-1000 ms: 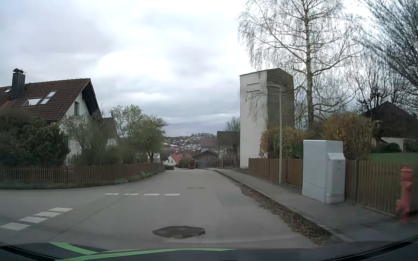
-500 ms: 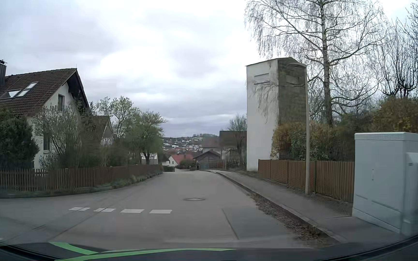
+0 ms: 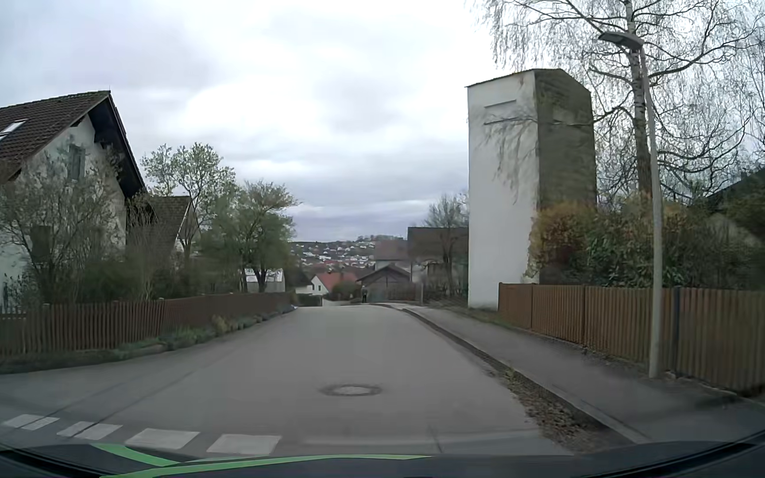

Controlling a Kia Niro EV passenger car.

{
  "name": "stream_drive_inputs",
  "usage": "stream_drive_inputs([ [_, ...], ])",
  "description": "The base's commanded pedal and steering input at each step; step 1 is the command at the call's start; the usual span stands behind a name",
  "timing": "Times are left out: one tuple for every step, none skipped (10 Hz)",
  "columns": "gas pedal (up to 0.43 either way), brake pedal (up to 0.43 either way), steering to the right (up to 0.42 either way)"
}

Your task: Follow the waypoints while adhering to traffic rules and regulations

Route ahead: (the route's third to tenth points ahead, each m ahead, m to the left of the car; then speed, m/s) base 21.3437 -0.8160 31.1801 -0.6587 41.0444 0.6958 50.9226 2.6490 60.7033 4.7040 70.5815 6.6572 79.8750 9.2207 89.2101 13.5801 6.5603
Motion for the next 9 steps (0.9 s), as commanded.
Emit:
stream_drive_inputs([
  [0.000, 0.000, -0.011],
  [0.000, 0.000, -0.011],
  [0.000, 0.000, -0.009],
  [0.000, 0.000, -0.006],
  [0.000, 0.000, -0.005],
  [0.000, 0.000, -0.005],
  [0.000, 0.000, -0.005],
  [0.000, 0.000, -0.005],
  [0.000, 0.000, -0.005],
])
